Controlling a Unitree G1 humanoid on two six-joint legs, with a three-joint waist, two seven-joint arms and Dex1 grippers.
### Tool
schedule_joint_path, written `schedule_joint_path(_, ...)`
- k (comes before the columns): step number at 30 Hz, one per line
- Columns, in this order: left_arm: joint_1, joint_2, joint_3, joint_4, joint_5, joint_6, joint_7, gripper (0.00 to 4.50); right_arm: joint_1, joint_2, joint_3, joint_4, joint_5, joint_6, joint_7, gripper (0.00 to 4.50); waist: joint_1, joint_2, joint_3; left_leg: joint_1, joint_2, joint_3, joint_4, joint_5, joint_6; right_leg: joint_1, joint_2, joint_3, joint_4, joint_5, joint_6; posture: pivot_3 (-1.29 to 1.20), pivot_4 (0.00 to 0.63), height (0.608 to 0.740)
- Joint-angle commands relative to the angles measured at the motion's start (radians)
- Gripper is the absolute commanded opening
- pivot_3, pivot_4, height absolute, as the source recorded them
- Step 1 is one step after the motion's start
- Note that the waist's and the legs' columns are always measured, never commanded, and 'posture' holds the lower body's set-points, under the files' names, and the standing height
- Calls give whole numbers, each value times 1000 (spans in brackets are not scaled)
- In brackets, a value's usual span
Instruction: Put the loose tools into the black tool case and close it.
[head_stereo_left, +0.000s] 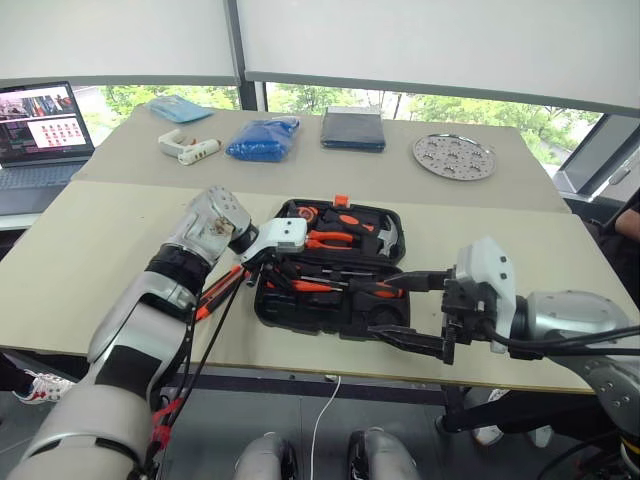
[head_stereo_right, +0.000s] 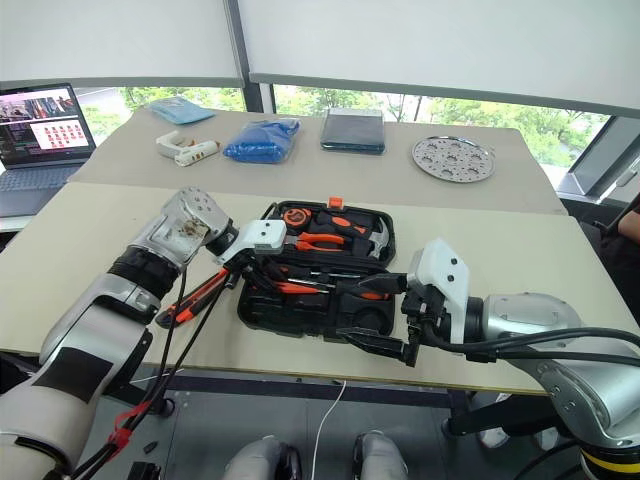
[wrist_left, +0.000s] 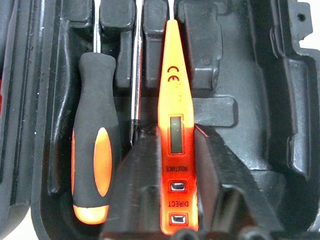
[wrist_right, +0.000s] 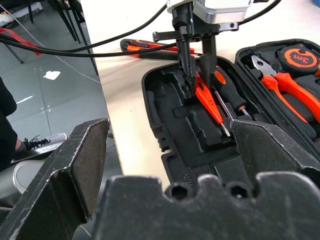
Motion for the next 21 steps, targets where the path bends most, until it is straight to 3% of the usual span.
schedule_joint_path(1,9,66,42,-101,-128,17,-13,3333,-15,0,-18,-12,23,-15,4,4500,-3,0,0,0,0,0,0,0,0,0,0,0,0,0,0,0,150,718)
schedule_joint_path(2,15,80,59,-111,-161,17,-13,3662,-13,0,-18,-12,24,-14,4,4500,-3,0,0,0,0,0,0,0,0,0,0,0,0,0,0,0,150,718)
schedule_joint_path(5,43,91,142,-121,-261,21,-13,3662,-9,1,-20,-10,27,-12,6,4500,-3,0,0,0,0,0,0,0,0,0,0,0,0,0,0,0,150,718)
schedule_joint_path(9,69,50,232,-60,-301,0,5,2550,-5,3,-21,-7,28,-12,7,4500,1,0,0,0,0,0,1,0,0,0,0,0,0,0,0,0,150,718)
schedule_joint_path(11,86,12,271,7,-301,-50,43,1670,-4,7,-20,-8,32,-10,3,4500,3,0,0,0,0,0,2,0,0,1,0,0,0,0,1,0,150,718)
schedule_joint_path(16,136,-45,306,102,-273,-139,83,58,5,6,-25,-16,41,-3,-2,4500,1,0,0,0,-1,0,2,0,0,2,0,-1,0,1,1,0,150,718)
schedule_joint_path(21,166,-67,294,137,-217,-189,127,58,9,0,-34,-23,64,4,-20,4500,0,0,0,0,0,0,2,0,0,2,0,-1,0,4,-5,0,150,718)
